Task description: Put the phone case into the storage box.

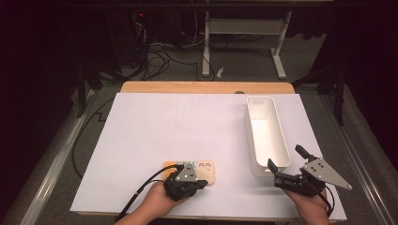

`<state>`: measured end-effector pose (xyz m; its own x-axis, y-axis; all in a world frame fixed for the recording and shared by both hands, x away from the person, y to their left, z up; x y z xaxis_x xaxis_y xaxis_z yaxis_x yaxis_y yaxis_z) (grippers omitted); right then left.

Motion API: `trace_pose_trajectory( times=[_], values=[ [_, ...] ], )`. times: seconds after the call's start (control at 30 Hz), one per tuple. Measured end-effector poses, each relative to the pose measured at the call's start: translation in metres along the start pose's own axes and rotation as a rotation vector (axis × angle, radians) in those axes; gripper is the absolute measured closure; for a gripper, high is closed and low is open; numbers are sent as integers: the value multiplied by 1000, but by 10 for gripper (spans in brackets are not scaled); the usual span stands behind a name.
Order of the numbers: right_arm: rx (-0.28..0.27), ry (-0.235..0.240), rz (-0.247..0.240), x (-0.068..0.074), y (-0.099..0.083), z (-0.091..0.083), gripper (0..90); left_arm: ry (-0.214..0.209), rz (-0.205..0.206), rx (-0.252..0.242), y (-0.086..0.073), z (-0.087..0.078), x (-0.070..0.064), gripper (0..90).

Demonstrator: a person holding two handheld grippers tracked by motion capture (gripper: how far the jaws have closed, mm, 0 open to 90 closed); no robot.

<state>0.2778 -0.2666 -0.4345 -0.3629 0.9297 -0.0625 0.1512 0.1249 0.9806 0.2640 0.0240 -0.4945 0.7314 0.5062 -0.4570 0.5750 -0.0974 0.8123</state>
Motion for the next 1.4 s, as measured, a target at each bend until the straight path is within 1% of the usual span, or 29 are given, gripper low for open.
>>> trace_pose_trajectory(
  times=[0.03,0.1,0.17,0.2,0.23,0.27,0.33,0.37,0.43,0.47,0.53,0.6,0.63,0.67,0.7,0.77,0.83,0.9,0.93,1.03,1.1,1.2,1.33,1.4],
  values=[
    [0,0,0,0,0,0,7,0,0,0,0,0,0,898],
    [1,-1,1,0,0,0,8,12,12,18,-2,2,0,898],
    [2,0,1,0,0,0,8,16,13,27,-4,4,0,899],
    [2,0,1,0,0,0,8,18,26,39,-5,4,1,899],
    [1,0,0,0,0,0,8,23,30,40,-5,5,2,898],
    [1,1,1,0,0,0,8,26,24,41,-5,6,3,899],
    [0,1,3,0,0,0,8,35,9,27,-2,8,5,899],
    [0,1,3,0,0,0,8,41,15,29,-2,8,7,899],
    [0,1,4,0,0,0,8,52,15,30,0,9,9,899],
    [-1,2,5,0,0,0,8,61,7,18,2,11,10,899],
    [-1,1,5,0,0,0,9,76,9,20,4,12,14,899],
    [-1,0,5,-1,0,0,9,90,3,7,7,13,17,899],
    [-1,0,5,-1,0,0,9,96,4,8,9,14,19,899],
    [-1,0,4,-1,0,0,10,109,-5,-4,12,15,23,899],
    [-1,0,4,-1,0,0,10,109,-5,-4,12,15,23,899],
    [-2,0,5,-1,0,0,10,124,-1,-4,15,16,26,899],
    [-1,1,4,-1,0,0,10,138,-11,-15,18,18,29,899],
    [0,0,4,-1,0,0,10,158,-13,-16,23,21,34,899],
    [0,0,4,-1,0,0,10,158,-13,-16,23,21,34,899],
    [-2,1,3,-1,0,0,10,181,-7,-21,24,24,37,899],
    [-2,1,6,-1,0,0,10,206,-13,-22,25,27,41,899],
    [-2,2,5,-1,0,0,10,213,-27,-25,27,28,43,899],
    [-2,4,5,-1,0,-1,10,239,-34,-26,32,28,50,900],
    [-2,3,5,-1,0,0,10,251,-50,-41,35,28,54,899]
  ],
)
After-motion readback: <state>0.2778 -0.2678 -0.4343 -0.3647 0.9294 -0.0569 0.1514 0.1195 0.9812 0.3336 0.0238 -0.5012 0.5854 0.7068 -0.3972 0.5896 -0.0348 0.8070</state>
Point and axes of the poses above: each handheld gripper's, and its own axes: z roughly forward along the jaws, y roughly out of its top, x roughly to its left, the point moved 3 cm from there along z, roughly forward along the jaws, and after that the axes turned 4 degrees about -y, right-handed, at the moved point
